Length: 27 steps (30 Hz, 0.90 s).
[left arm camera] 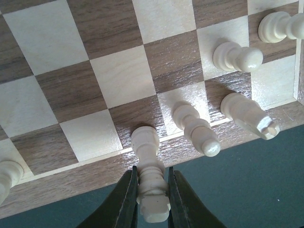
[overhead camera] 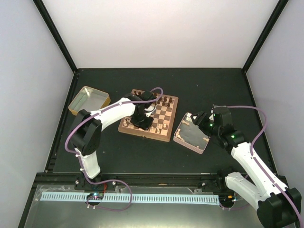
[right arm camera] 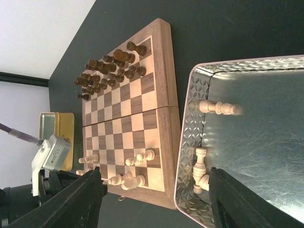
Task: Set up the chess pieces on the board
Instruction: Place the chess piece on the chessboard.
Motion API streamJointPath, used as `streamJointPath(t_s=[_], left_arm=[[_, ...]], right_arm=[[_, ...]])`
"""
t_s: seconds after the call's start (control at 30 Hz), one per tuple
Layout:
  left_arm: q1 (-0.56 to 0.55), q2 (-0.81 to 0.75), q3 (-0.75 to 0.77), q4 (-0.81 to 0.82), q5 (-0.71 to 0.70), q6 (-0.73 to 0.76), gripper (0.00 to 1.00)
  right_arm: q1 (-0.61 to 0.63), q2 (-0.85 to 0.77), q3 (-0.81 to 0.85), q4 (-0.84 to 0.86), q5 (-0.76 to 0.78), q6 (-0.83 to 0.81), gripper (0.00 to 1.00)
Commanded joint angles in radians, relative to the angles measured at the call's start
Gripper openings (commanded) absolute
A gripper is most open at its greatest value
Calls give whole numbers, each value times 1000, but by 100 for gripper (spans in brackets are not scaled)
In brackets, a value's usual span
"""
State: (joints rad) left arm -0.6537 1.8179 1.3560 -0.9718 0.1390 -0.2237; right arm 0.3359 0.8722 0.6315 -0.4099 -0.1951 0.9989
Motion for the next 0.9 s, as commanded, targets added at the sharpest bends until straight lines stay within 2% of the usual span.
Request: streamJointPath(t_s=[0.0,0.17,0.57,0.87], left_arm=[[10,25,43,-5,19,14,10],[13,31,43,-2,1,15,12],[16,24,52,2,-14,9,32],[20,-84,62,22,-45,-20,45]], right_arm=[[-4,6,-6,16,11,-19,62],[-4,4,-3,2,16,-26,62],[-5,6,-4,-9,22,-42,62],[-5,122,-7,4,56,-176,61]])
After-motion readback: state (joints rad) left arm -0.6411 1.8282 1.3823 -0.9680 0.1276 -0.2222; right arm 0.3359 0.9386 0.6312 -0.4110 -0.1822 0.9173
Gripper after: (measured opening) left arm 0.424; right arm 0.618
